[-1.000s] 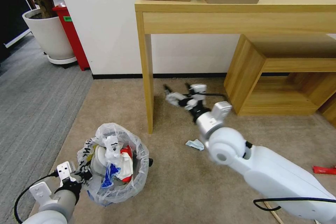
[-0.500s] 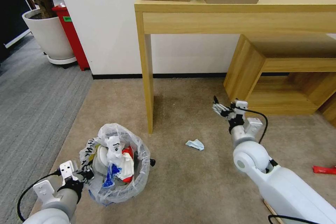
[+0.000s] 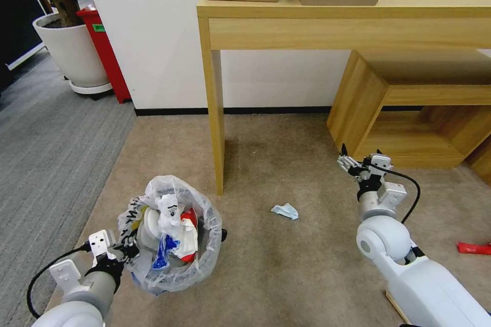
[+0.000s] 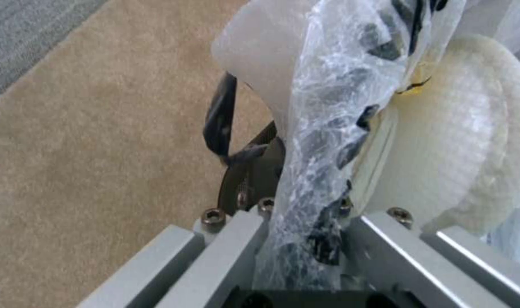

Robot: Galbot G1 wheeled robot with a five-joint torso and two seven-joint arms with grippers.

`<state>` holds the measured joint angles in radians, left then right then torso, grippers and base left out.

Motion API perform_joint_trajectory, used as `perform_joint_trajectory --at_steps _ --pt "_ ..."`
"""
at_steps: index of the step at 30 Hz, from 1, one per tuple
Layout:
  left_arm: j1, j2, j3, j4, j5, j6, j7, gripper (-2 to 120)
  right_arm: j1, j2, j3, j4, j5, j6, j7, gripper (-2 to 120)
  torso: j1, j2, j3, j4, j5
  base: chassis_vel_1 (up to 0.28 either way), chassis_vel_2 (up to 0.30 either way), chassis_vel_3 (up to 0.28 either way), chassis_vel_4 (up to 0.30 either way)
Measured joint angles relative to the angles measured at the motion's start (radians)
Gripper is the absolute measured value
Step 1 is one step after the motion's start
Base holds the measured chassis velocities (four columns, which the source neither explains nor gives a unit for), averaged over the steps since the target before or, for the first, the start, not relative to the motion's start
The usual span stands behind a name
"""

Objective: Pick up the trash bin and place the garbage on the floor into it.

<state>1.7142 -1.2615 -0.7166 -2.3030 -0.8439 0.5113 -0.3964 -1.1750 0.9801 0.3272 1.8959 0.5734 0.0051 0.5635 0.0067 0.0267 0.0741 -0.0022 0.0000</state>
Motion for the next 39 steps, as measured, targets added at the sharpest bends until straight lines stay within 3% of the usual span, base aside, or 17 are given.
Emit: perform_joint_trajectory --at_steps 12,39 --pt "-0.02 -0.006 0.018 0.017 0.025 -0.003 0.015 0 -0.083 0.02 0.081 0.008 -0.023 0.035 -0.024 100 0.0 0.0 0.0 -0.0001 0.0 0.0 0.0 0.0 0.0" --pt "-0.039 -0.003 0.005 0.039 0.054 -0.015 0.038 0 -0.12 0.096 0.077 0.008 -0.106 0.07 -0.059 100 0.0 0.0 0.0 0.0 -0.0001 0.0 0.0 0.0 0.0"
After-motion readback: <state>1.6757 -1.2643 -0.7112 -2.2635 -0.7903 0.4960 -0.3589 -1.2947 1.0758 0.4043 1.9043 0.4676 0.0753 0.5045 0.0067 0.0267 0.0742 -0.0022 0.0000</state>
